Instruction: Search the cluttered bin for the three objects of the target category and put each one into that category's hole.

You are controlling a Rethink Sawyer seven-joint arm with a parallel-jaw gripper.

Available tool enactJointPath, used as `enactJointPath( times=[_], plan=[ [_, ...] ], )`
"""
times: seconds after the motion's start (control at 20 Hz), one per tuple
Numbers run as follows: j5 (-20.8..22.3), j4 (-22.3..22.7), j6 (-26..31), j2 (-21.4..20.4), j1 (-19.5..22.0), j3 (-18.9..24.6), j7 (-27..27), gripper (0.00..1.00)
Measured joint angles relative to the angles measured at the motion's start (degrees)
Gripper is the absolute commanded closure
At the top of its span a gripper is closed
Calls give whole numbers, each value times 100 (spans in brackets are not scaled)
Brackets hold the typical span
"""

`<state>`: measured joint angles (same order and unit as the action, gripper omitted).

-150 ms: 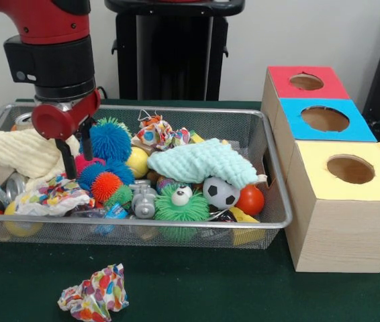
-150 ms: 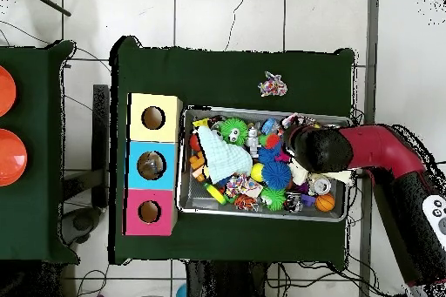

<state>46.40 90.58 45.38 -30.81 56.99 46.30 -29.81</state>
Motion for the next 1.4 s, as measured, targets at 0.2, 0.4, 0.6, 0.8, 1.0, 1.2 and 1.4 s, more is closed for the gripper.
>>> enactJointPath(
  times=[0.2,0.4,0.6,0.8,1.0,1.2,1.4],
  plan=[
    [-1,0,0,-24,-28,-21,0,0],
    [-1,0,0,-115,-111,-67,0,0],
    [-5,1,0,-195,-222,-103,0,0],
    [-11,2,0,-240,-307,-128,0,0],
    [-35,2,0,-286,-345,-163,0,0],
    [-70,2,0,-299,-343,-207,0,0],
    [-122,2,0,-300,-335,-238,0,0]
  ],
)
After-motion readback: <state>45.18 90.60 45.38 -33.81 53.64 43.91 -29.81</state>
